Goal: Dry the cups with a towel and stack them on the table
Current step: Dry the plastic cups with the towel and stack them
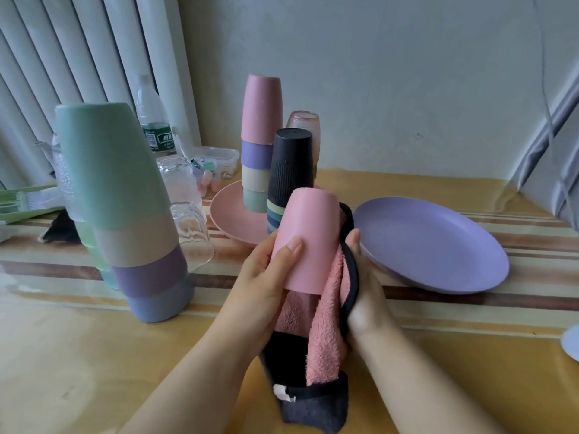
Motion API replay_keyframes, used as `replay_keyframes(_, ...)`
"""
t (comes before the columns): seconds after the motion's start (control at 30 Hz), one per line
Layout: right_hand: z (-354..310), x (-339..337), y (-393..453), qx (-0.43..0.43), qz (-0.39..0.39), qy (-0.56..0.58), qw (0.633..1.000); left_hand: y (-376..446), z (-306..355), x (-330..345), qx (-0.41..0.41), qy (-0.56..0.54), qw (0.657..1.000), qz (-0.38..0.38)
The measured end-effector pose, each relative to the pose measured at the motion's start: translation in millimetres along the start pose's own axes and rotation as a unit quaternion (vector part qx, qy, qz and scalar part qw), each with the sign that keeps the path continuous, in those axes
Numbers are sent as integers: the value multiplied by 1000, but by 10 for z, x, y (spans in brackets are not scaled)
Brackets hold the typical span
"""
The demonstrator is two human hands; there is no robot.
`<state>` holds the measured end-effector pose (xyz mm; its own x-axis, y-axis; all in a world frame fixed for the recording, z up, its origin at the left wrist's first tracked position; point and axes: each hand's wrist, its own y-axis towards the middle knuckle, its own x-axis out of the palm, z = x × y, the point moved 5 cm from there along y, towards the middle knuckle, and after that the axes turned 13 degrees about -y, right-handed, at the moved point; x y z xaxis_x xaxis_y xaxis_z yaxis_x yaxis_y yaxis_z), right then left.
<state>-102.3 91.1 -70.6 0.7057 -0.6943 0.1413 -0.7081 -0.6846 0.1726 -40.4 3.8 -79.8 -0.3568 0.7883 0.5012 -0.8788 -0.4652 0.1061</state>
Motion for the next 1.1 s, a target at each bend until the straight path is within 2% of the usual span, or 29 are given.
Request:
replay_keyframes(0.07, 68, 15, 0, 0, 11, -51, 999, 40, 25, -57, 8, -14, 1000, 15)
replay_keyframes(0.13, 130, 76, -27, -7, -27, -145, 989, 90, 78, -142, 29, -12, 999, 36)
replay_keyframes(0.2, 146, 120, -60, -23, -27, -213, 976, 129, 118, -216, 54, 4, 998, 40)
replay_keyframes(0.37, 33, 113, -64, -94, 35, -220, 970, 115, 168, -227, 112, 112, 985, 73)
replay_keyframes(0.47, 35, 99, -38, -104, 49, -260, 959, 93, 162, -243, 100, 66, 984, 131)
replay_keyframes(0.67, 95, 208, -59, -131, 40, -380, 915, 87, 209, -244, 100, 127, 983, 89)
replay_keyframes(0.77, 42, 153, -38, -129, 58, -364, 921, 84, 177, -197, 88, 166, 980, 58)
replay_keyframes(0.9, -112, -106, 11, -114, 118, -278, 947, 14, 74, -31, 47, 200, 979, -17)
replay_keyframes(1.0, -182, -234, 11, -115, 133, -205, 963, -32, -15, 12, -10, 155, 986, -61)
replay_keyframes(1.1, -98, -228, -28, -59, 98, -106, 988, -39, -48, 3, -50, 66, 995, -48)
